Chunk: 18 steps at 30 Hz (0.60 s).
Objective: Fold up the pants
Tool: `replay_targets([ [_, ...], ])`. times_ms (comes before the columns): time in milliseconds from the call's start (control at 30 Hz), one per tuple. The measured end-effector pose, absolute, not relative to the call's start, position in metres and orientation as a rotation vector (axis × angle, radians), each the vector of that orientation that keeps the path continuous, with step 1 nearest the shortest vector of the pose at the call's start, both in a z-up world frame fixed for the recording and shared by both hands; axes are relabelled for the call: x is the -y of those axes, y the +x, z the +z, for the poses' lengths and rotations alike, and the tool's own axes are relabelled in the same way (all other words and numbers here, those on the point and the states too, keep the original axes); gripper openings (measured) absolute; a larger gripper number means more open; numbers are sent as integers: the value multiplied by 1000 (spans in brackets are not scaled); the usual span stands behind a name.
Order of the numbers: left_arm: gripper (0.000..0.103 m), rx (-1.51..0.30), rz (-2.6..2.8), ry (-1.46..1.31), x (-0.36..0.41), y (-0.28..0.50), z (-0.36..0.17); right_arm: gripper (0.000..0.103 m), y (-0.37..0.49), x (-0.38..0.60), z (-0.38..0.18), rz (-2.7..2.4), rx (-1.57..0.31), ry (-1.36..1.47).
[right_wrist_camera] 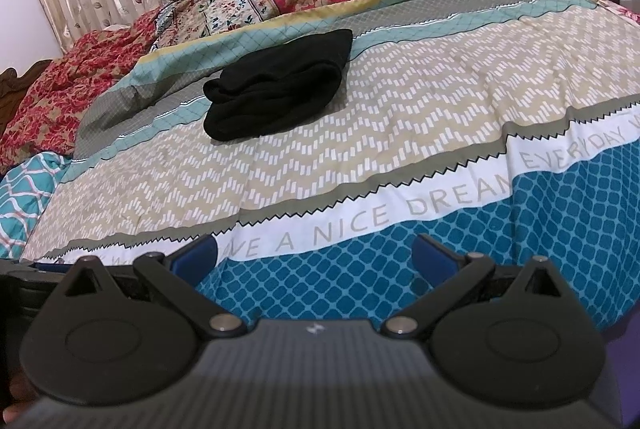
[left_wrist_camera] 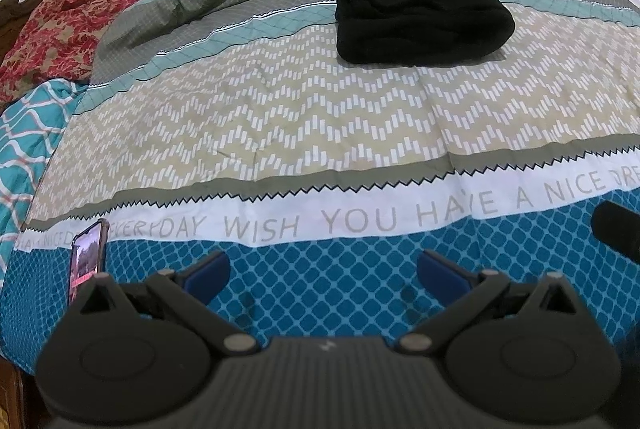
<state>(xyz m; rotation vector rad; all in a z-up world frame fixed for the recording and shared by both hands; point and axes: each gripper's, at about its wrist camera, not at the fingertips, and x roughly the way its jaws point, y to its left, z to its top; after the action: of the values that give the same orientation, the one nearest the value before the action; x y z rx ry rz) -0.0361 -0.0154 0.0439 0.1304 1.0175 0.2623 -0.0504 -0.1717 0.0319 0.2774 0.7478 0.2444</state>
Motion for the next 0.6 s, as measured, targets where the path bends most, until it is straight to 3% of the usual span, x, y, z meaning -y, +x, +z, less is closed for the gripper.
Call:
replay_targets([
  [600,101,-1016,212,93,17,-37,44,103,-50,175,29,238,-748,286],
])
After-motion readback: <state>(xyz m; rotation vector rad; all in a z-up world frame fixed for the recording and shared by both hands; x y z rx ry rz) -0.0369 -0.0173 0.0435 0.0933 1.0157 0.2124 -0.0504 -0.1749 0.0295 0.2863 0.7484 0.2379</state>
